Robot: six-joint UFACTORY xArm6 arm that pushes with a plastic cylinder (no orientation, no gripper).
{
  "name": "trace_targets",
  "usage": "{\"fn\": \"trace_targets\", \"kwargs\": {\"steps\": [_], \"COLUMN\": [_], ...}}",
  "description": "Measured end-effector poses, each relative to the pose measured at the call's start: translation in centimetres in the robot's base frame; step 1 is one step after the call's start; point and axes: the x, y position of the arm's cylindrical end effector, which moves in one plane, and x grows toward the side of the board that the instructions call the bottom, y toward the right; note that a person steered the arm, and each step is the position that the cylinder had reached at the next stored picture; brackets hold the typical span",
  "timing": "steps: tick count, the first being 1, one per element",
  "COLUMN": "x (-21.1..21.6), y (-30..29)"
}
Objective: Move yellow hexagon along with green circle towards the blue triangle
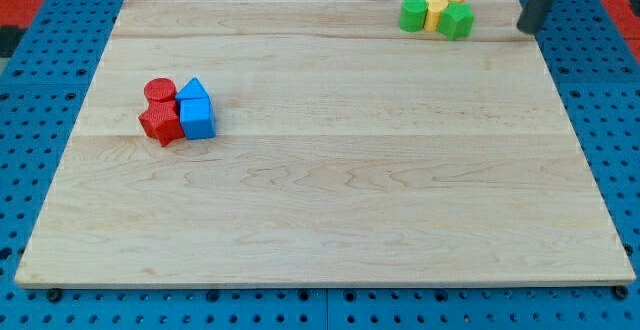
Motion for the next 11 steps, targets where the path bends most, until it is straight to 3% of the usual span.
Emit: {"fn": "trace_targets", "kwargs": {"steps": [1, 3, 4, 5, 8, 11], "x": [-4.0, -4.0, -3.4, -2.0, 0.7, 6.2], "y": [-3.3, -11.1, -12.0, -12.0, -21.2, -28.2]}}
